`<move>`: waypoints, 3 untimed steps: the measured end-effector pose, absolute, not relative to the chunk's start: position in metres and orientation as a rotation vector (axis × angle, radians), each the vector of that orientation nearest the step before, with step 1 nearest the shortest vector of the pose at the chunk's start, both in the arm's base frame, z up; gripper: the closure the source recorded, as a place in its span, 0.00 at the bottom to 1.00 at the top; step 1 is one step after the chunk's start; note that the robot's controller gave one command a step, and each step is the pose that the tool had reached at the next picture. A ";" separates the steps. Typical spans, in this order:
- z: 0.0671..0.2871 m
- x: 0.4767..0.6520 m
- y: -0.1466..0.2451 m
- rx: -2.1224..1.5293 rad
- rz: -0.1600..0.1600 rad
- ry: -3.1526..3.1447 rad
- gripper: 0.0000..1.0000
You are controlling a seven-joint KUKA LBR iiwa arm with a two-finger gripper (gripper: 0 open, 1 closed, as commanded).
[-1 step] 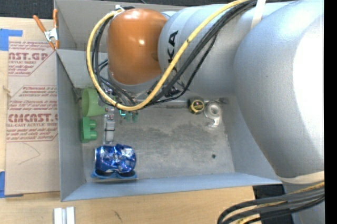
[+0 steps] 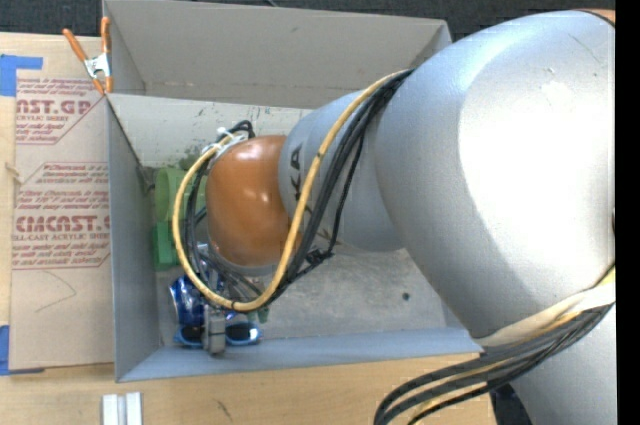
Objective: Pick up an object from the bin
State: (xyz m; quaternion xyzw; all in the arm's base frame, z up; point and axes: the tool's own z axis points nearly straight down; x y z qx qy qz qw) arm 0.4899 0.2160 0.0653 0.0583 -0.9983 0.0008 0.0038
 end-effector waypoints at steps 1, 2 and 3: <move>0.070 0.493 0.217 0.181 -0.003 -3.137 1.00; 0.195 0.496 0.213 0.171 -0.005 -3.145 1.00; 0.358 0.494 0.221 0.157 -0.006 -3.149 1.00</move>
Offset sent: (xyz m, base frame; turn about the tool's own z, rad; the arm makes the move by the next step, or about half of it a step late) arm 0.0000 0.0000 0.0000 0.0000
